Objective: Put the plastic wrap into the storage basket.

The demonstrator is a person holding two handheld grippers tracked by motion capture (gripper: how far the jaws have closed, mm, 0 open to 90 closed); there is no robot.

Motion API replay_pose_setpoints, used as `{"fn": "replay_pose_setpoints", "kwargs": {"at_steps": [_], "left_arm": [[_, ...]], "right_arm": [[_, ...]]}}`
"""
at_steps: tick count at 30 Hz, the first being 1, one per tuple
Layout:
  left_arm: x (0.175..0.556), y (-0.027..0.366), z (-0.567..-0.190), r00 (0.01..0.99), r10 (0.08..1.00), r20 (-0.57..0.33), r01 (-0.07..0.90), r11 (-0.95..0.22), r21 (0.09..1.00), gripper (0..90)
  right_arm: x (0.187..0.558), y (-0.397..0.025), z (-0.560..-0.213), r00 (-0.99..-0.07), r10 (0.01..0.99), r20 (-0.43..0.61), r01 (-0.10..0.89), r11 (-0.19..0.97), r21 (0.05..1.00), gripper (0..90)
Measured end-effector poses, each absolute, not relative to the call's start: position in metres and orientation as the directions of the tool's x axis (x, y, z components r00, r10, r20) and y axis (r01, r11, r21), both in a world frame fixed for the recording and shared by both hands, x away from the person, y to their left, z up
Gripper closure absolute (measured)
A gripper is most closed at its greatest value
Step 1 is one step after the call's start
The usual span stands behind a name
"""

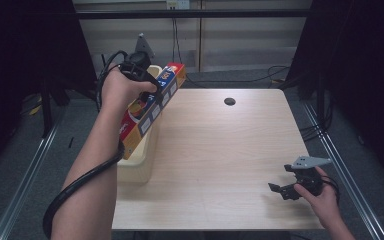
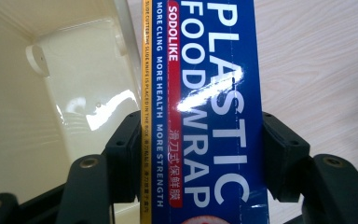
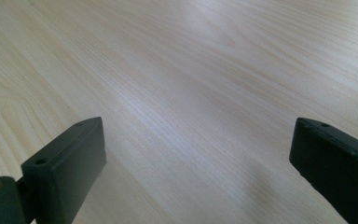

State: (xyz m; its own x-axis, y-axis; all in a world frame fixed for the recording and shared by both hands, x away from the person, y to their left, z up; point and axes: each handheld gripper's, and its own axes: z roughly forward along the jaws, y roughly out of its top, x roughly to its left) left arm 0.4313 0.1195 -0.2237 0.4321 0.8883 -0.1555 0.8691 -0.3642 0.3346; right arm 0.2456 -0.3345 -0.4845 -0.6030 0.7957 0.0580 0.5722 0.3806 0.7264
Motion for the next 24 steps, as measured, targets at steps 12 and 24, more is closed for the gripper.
{"fn": "replay_pose_setpoints", "kwargs": {"at_steps": [12,24], "left_arm": [[0.43,0.133,-0.214,0.395,0.907,-0.142,0.877,-0.327,0.353,40.8],[0.427,0.15,-0.21,0.358,0.924,-0.137,0.889,-0.292,0.354,40.8]], "right_arm": [[0.246,-0.334,-0.485,-0.605,0.794,0.058,0.57,0.382,0.728,3.5],[0.245,-0.334,-0.484,-0.605,0.794,0.06,0.572,0.381,0.727,3.5]]}}
